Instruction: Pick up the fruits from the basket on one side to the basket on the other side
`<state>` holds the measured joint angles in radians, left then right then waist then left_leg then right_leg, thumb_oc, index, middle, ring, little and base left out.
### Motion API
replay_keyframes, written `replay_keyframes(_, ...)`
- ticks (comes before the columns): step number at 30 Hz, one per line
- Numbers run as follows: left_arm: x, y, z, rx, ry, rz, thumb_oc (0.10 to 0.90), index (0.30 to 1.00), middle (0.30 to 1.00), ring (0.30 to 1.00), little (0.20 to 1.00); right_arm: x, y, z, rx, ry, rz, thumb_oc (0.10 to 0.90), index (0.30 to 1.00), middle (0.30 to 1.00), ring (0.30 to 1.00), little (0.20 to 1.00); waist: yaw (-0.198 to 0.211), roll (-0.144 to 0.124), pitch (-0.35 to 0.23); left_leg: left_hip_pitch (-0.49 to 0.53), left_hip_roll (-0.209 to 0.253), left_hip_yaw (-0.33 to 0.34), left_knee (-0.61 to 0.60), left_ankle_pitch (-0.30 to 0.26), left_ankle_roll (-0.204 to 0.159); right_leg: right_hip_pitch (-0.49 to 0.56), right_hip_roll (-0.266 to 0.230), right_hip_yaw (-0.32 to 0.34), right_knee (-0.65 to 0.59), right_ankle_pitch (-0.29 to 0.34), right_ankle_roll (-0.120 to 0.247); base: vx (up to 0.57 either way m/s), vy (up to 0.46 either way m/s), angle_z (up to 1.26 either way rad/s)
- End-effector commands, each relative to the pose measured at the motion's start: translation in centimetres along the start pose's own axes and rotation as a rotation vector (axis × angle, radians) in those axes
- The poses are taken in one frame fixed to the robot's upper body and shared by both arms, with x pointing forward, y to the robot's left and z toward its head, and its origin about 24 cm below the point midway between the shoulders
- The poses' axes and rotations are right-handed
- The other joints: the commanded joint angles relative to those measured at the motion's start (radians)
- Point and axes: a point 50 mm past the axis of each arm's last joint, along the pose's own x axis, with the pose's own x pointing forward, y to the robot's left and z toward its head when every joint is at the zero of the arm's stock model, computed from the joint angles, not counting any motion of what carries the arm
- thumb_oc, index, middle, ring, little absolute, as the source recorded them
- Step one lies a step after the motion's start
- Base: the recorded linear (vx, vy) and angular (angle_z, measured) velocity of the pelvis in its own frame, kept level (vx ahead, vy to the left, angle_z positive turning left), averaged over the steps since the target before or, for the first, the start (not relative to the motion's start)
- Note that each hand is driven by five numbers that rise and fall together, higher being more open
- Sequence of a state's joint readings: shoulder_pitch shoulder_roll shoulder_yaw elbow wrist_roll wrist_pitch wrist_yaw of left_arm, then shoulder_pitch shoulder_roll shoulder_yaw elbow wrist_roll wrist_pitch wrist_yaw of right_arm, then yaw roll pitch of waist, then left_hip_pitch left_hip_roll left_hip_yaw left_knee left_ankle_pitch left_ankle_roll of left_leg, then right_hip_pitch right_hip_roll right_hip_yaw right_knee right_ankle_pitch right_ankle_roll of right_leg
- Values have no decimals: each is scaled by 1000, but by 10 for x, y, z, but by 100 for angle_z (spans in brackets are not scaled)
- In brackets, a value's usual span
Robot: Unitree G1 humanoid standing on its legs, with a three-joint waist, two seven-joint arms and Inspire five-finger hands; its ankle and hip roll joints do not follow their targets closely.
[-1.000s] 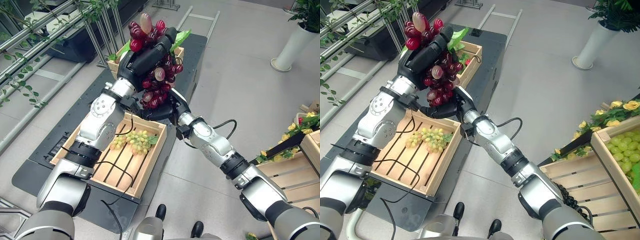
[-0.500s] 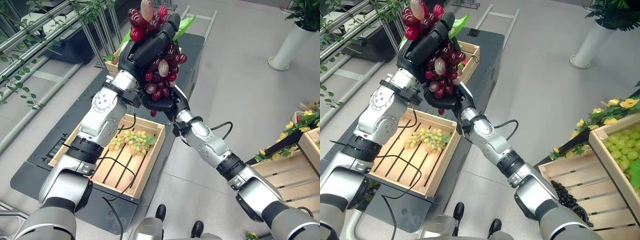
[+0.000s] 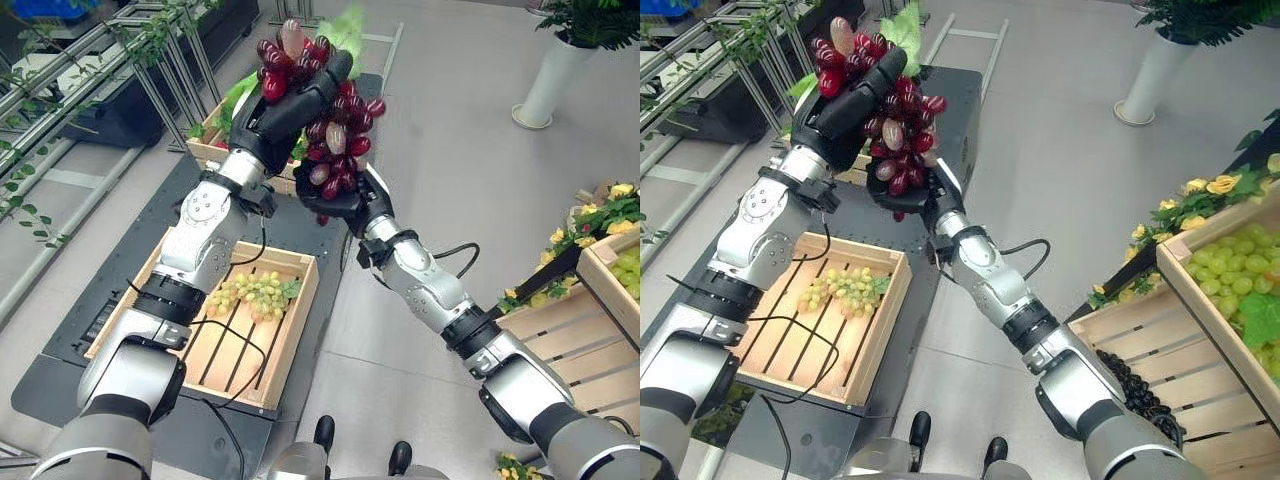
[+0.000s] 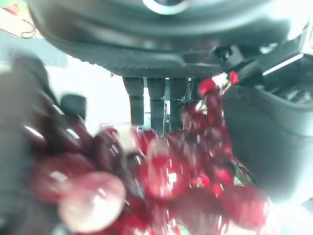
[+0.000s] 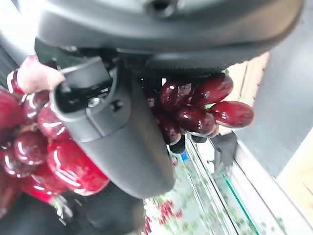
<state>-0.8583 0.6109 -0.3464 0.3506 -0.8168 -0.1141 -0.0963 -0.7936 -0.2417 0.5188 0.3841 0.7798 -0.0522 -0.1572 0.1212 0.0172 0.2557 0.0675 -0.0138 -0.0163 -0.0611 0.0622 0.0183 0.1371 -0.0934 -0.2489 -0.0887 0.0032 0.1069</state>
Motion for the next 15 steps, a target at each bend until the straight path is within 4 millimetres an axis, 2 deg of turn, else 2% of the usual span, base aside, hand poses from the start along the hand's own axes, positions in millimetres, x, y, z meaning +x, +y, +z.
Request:
replay_keyframes(1, -10, 33, -5, 8, -52, 161, 800, 900, 900, 900, 900, -10, -10, 29, 12, -240, -10, 400, 300, 300, 300, 300, -22, 13, -234, 22, -51, -17, -26, -93, -23, -1, 34, -13, 1, -32, -51, -3, 10, -5)
replay_keyframes(3, -13, 36, -8, 13, -44, 171, 800, 900, 900, 900, 900, -12, -16, 27, 0, -232, -22, 400, 300, 300, 300, 300, -26, 12, -232, 23, -51, -14, -26, -94, -23, -1, 34, -11, 1, -31, -51, 2, 5, -12)
replay_keyframes(4, -20, 43, -11, 18, -29, 193, 800, 900, 900, 900, 900, -19, -30, 25, -15, -218, -52, 400, 300, 300, 300, 300, -35, 11, -228, 27, -49, -5, -26, -97, -24, 0, 34, -6, 1, -31, -49, 6, 2, -18)
replay_keyframes(7, -27, 51, -17, 17, -4, 217, 800, 900, 900, 900, 900, -26, -43, 21, -29, -200, -94, 400, 300, 300, 300, 300, -45, 11, -225, 30, -47, 3, -26, -99, -24, 0, 35, 1, 1, -30, -48, 10, 2, -8)
replay_keyframes(8, -34, 58, -21, 21, 9, 243, 800, 900, 900, 900, 900, -33, -56, 18, -41, -186, -111, 400, 300, 300, 300, 300, -57, 11, -222, 32, -45, 14, -26, -101, -25, -2, 36, 9, 1, -29, -47, 15, 9, -5)
replay_keyframes(15, -52, 74, -34, -12, 63, 321, 800, 900, 900, 900, 900, -55, -93, 3, -82, -125, -222, 400, 300, 300, 300, 300, -90, 13, -213, 41, -38, 47, -26, -108, -28, -5, 42, 39, 1, -25, -45, 18, 8, -11)
